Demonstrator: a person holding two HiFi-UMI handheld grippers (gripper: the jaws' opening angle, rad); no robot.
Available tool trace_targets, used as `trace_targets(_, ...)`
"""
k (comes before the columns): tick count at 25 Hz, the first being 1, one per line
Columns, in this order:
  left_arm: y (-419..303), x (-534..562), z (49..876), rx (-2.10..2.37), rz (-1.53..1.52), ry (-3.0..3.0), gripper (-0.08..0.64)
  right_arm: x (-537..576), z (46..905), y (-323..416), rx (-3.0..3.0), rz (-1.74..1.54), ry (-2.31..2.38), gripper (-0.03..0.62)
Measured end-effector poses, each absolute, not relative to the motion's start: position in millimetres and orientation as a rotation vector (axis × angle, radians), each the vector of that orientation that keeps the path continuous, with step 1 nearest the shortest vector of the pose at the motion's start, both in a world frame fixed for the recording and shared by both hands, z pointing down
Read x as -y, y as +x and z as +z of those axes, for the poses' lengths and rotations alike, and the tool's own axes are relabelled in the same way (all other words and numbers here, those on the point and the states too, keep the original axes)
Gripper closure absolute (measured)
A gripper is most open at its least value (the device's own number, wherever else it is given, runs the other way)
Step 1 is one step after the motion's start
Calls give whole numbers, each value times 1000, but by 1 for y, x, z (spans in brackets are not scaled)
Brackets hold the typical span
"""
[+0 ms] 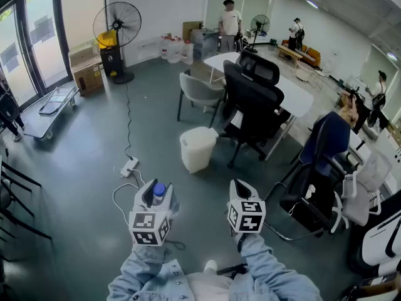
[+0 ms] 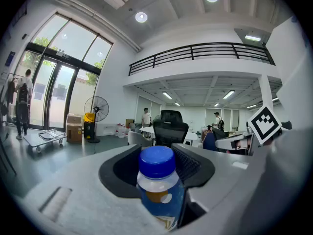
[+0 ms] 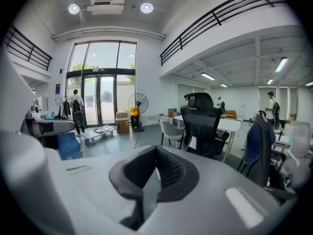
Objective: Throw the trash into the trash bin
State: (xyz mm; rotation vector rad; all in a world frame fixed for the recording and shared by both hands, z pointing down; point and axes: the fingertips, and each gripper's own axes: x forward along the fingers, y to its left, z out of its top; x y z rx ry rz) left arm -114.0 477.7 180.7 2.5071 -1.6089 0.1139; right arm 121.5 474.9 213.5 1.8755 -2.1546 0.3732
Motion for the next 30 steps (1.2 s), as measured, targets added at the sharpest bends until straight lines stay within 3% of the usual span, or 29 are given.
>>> trace_targets(22, -151, -482, 198, 1542, 128, 2501, 357, -505, 227, 120, 2052, 463, 1988, 589)
trace_targets(30, -127, -428, 211, 1564, 141, 2472, 357, -448, 242, 152, 2059, 502, 1987, 589)
